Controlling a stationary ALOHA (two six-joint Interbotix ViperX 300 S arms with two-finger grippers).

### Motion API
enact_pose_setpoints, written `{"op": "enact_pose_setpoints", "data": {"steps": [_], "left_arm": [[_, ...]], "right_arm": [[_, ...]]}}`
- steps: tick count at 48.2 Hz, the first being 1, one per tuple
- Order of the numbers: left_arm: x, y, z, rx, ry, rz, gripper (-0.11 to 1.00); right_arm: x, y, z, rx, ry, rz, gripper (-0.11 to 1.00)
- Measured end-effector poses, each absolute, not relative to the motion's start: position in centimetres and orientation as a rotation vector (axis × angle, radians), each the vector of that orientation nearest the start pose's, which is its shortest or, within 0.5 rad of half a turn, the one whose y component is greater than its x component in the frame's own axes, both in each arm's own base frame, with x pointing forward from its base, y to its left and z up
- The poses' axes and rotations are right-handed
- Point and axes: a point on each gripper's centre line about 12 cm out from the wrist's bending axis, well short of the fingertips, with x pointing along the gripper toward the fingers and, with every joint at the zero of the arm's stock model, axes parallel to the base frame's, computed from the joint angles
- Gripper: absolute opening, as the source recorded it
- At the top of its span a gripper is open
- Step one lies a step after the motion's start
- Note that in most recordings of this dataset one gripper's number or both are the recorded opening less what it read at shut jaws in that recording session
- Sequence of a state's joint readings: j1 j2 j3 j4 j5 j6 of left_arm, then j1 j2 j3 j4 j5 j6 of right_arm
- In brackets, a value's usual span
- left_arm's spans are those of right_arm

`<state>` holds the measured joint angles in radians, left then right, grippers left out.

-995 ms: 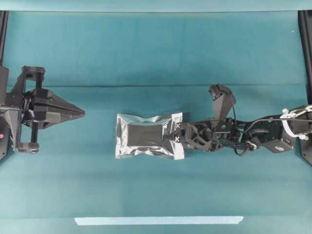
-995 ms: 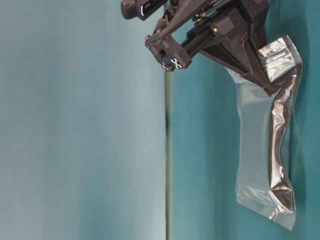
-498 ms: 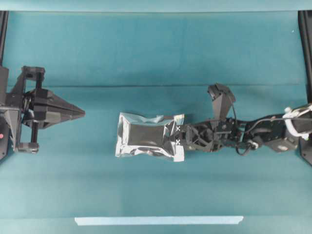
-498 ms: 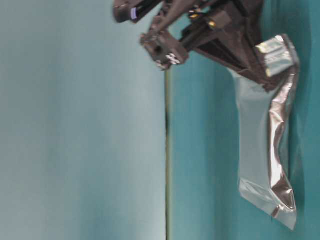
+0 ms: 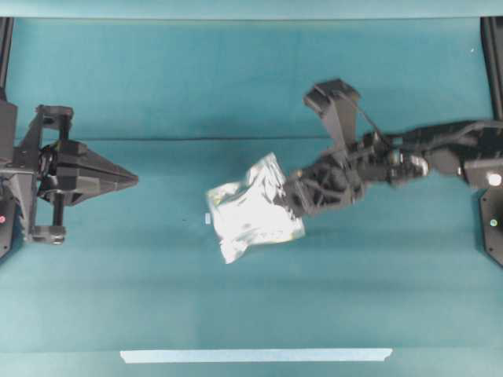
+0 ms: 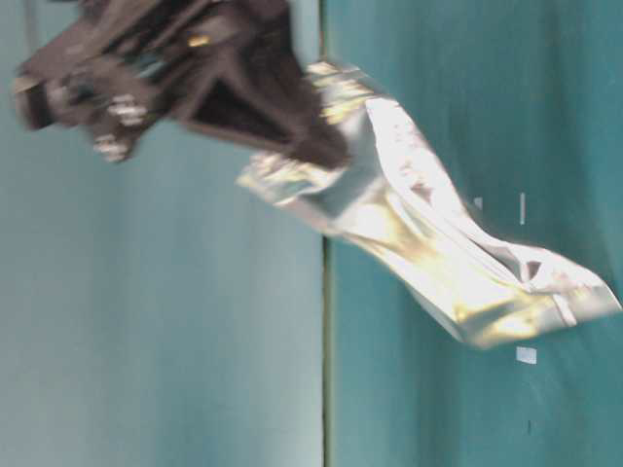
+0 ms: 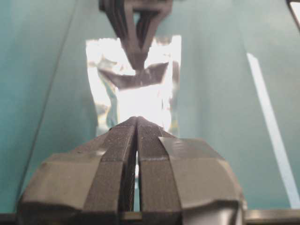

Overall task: Hand over the silver zip bag and make it stand upright.
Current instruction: 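Lift the bag with the right gripper and rotate it to hang vertically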

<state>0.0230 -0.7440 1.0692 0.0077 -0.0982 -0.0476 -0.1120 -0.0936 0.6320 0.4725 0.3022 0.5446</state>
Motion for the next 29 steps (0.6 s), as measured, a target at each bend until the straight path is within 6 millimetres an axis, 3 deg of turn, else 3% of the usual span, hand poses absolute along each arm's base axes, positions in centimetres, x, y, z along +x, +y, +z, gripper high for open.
{"op": "enact_pose_setpoints", "data": {"steps": [12, 29], "left_arm": [[23.8, 0.7, 25.3, -0.051, 0.246, 0.034, -0.01], [23.4, 0.7, 24.1, -0.181, 0.25, 0.05, 0.03]], "right_arm": [[38.5, -2.8, 22.8, 0.923, 0.859, -0.288, 0.01], [40.7, -2.9, 24.9, 0.712, 1.065, -0.146, 0.01]]}}
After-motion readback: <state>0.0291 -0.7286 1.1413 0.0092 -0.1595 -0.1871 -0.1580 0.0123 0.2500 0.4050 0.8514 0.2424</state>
